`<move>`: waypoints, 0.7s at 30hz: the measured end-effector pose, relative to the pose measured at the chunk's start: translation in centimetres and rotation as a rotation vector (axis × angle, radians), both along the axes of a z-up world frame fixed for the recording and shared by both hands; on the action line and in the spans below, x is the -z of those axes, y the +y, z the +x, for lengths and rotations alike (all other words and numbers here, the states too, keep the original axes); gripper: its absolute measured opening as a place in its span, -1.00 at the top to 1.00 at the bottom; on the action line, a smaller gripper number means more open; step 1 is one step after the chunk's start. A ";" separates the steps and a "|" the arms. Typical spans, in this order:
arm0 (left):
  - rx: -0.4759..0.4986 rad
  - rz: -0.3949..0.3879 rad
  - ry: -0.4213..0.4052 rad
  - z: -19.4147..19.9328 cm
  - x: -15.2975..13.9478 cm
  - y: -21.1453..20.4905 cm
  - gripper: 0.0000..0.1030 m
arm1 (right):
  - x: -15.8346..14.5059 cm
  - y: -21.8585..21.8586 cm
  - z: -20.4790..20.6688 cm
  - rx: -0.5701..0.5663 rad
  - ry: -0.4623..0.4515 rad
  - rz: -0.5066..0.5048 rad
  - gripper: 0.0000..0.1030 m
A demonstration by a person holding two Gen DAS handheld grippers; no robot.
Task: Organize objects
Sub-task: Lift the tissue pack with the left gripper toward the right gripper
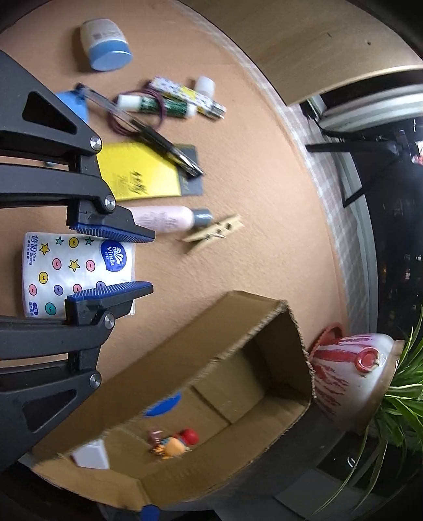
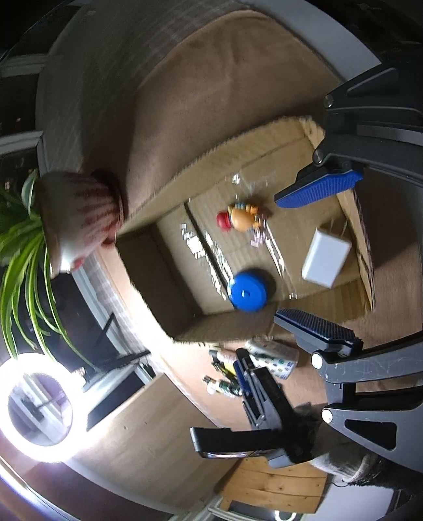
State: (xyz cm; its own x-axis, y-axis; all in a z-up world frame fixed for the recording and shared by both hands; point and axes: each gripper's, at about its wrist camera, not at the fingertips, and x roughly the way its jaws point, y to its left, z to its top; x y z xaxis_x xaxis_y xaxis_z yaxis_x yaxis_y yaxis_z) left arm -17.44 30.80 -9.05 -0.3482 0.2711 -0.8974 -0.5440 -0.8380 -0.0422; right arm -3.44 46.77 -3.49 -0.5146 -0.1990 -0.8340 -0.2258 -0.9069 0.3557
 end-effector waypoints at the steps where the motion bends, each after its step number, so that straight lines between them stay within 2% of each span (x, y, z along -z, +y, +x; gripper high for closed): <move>1: -0.005 0.000 0.000 0.4 0.0 -0.6 0.48 | -0.2 -0.5 -0.1 -0.012 0.005 -0.002 -0.18; 8: -0.049 0.001 0.002 3.4 -0.1 -5.2 0.48 | -1.7 -3.8 -0.5 -0.087 0.050 -0.040 -0.18; 13: -0.105 -0.009 0.005 5.3 -0.2 -8.9 0.47 | -2.5 -7.8 -1.0 -0.192 0.073 -0.058 -0.18; 18: -0.177 0.002 -0.002 6.5 -0.3 -12.5 0.47 | -1.7 -11.7 -1.7 -0.278 0.050 -0.066 -0.18; 20: -0.206 0.031 -0.013 6.5 -0.4 -13.9 0.46 | -1.1 -13.1 -1.9 -0.304 0.034 -0.070 -0.18; 21: -0.219 0.048 -0.026 6.5 -0.4 -14.6 0.35 | -0.8 -13.6 -2.0 -0.315 0.026 -0.072 -0.18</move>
